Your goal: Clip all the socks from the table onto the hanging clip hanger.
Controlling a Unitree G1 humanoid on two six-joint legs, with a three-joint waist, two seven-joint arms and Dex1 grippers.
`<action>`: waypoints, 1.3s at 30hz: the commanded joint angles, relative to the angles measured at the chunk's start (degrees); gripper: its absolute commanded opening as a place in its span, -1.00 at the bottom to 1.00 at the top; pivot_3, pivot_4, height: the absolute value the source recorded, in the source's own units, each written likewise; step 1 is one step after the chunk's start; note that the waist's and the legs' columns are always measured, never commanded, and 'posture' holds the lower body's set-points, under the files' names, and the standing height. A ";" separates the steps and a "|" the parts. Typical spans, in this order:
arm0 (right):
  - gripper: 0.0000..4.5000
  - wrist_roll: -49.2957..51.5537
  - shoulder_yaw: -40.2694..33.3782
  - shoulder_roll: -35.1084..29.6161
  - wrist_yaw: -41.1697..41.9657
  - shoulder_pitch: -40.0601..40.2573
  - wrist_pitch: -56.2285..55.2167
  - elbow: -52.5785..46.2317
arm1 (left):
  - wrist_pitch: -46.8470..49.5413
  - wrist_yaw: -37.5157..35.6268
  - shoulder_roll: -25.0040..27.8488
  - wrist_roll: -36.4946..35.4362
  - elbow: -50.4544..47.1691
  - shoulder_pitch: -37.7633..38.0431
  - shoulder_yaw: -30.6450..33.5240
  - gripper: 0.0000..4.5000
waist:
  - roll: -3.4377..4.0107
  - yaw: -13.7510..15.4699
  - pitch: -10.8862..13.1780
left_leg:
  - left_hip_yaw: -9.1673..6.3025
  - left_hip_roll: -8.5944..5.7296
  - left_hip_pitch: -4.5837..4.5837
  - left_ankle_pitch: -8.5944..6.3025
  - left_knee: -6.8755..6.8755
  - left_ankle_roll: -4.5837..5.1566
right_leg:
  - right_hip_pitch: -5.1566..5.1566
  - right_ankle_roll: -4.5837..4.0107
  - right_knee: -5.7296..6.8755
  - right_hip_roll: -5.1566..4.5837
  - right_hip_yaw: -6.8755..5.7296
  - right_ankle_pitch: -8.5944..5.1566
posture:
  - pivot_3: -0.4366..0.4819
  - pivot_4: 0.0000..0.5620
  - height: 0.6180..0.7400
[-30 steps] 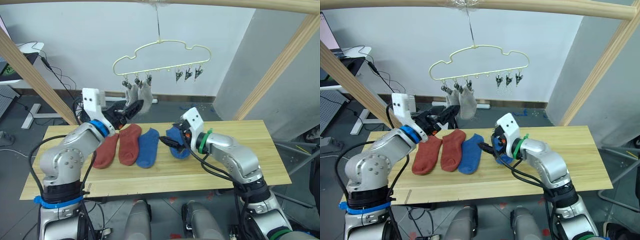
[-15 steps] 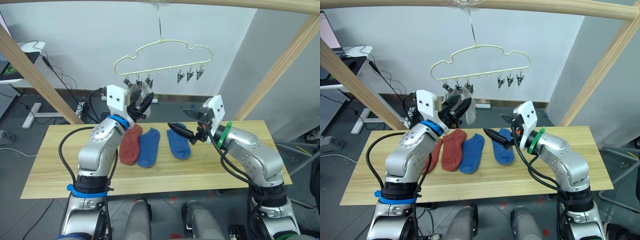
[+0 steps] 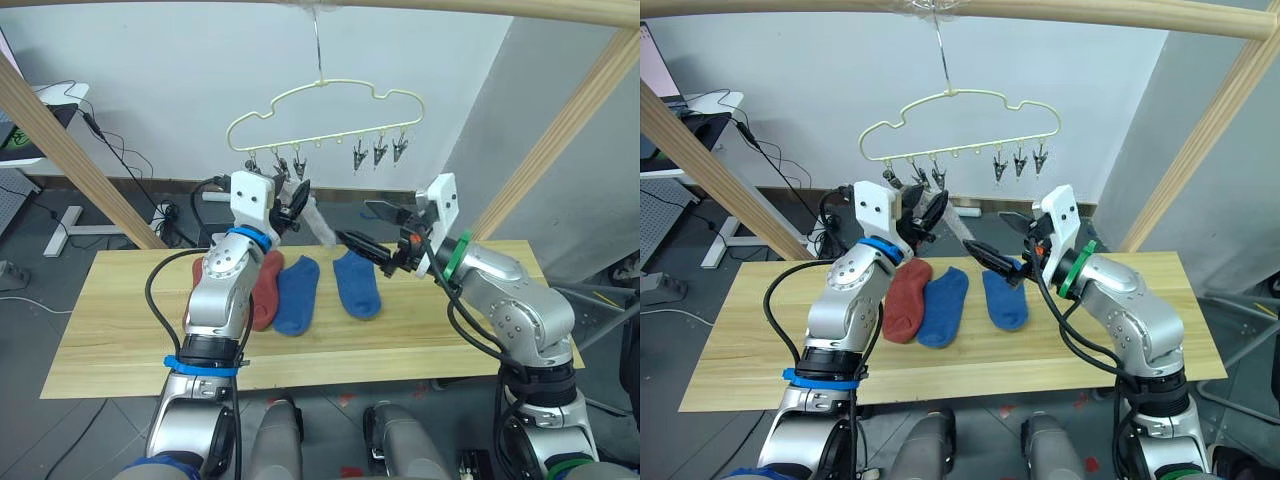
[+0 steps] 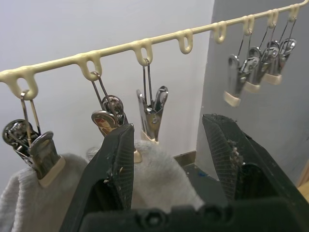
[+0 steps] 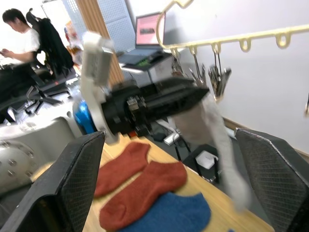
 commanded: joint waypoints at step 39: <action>1.00 6.57 -1.37 -2.32 -5.03 -1.55 0.34 -3.82 | -8.51 -0.12 -2.17 3.14 10.36 -7.00 2.36 0.09 | 0.00 -0.60 0.00 | 0.00 0.00 0.00 0.01 0.06 0.01 | 0.00 0.01 0.05 0.01 0.00 0.01 | -0.18 -0.21 1.00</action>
